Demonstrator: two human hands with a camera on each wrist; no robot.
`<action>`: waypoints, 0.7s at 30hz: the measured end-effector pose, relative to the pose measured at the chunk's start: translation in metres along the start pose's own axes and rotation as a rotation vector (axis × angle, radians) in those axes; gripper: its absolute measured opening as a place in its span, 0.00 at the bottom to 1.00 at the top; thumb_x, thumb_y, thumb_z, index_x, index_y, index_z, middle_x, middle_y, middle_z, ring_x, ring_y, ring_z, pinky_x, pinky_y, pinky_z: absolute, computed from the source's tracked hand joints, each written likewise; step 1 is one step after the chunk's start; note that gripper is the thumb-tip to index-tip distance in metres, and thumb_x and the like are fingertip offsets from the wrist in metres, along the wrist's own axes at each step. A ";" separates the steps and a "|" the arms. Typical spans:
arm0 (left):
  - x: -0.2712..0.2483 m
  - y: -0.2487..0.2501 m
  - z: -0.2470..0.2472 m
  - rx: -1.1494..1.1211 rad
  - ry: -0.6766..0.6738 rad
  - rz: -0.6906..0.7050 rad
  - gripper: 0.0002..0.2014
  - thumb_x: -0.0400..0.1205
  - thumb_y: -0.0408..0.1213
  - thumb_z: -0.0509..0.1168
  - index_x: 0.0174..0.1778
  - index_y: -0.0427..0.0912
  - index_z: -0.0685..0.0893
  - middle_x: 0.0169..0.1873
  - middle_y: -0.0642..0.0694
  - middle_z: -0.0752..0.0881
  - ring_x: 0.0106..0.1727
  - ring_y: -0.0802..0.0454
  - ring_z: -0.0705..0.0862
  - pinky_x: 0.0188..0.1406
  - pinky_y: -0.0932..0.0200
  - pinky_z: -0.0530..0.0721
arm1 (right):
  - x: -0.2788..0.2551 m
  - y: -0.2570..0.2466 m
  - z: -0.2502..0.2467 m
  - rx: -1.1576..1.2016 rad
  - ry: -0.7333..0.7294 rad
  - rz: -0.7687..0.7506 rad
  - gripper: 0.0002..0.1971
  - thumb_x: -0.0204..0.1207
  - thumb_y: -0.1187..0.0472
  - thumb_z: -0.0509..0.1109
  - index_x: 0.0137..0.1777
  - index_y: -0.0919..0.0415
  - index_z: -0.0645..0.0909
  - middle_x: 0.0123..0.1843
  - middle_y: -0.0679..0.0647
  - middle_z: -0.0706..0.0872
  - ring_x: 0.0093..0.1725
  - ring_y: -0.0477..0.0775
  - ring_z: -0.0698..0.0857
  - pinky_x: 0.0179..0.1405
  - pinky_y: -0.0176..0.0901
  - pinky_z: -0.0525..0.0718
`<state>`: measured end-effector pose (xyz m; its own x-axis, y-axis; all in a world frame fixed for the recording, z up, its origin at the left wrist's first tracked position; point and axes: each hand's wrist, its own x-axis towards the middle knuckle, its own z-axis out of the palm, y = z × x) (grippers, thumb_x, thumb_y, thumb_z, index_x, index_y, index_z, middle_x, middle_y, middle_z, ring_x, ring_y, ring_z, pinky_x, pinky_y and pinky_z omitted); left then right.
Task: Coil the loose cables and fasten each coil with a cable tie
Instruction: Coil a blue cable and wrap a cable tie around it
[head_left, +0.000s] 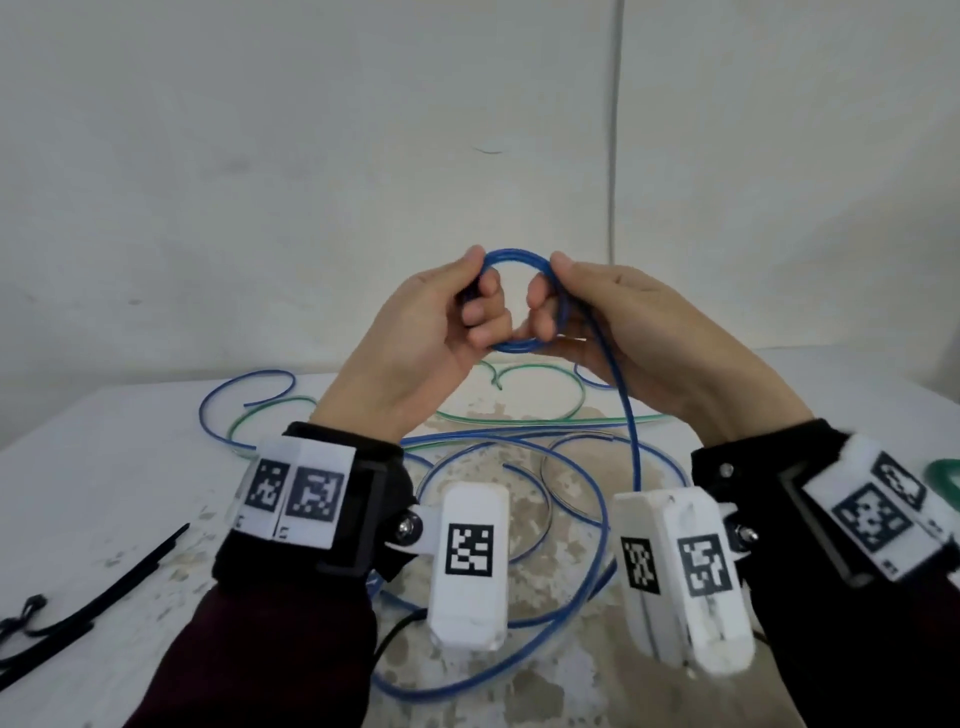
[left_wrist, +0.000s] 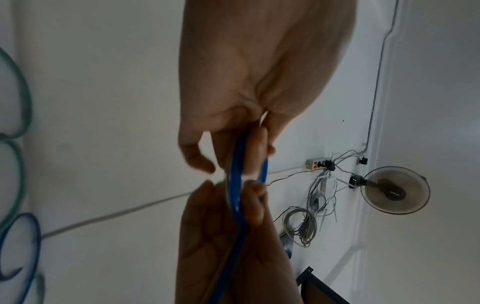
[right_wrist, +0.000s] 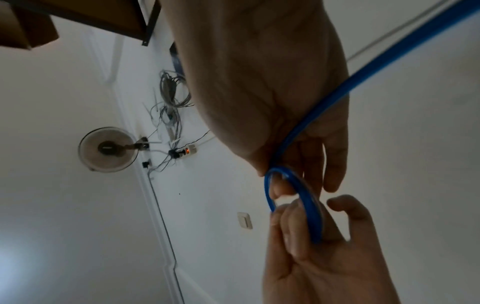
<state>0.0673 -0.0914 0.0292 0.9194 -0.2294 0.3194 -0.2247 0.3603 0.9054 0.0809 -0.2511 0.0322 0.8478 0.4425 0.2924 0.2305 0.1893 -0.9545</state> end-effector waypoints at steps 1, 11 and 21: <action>-0.002 0.002 0.000 0.038 -0.046 -0.043 0.18 0.88 0.39 0.49 0.33 0.40 0.71 0.21 0.49 0.67 0.22 0.54 0.70 0.36 0.61 0.72 | 0.000 0.000 -0.001 -0.042 0.013 -0.010 0.20 0.88 0.56 0.52 0.38 0.63 0.77 0.22 0.50 0.76 0.30 0.48 0.83 0.37 0.32 0.83; -0.002 0.004 0.001 0.154 0.036 0.091 0.18 0.89 0.36 0.49 0.34 0.38 0.72 0.25 0.49 0.63 0.23 0.58 0.64 0.26 0.69 0.65 | -0.002 0.000 0.001 0.009 0.014 0.003 0.17 0.88 0.56 0.52 0.44 0.61 0.80 0.31 0.51 0.81 0.39 0.51 0.85 0.52 0.45 0.87; -0.006 0.000 0.001 0.378 -0.012 0.051 0.18 0.89 0.38 0.52 0.31 0.40 0.70 0.28 0.46 0.61 0.23 0.56 0.59 0.26 0.66 0.61 | -0.001 0.005 0.008 -0.152 0.005 -0.030 0.17 0.88 0.57 0.53 0.42 0.62 0.77 0.23 0.47 0.70 0.25 0.47 0.73 0.40 0.41 0.85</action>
<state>0.0613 -0.0913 0.0277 0.9008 -0.2311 0.3677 -0.3750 0.0130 0.9269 0.0774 -0.2439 0.0273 0.8419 0.4340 0.3207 0.3248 0.0669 -0.9434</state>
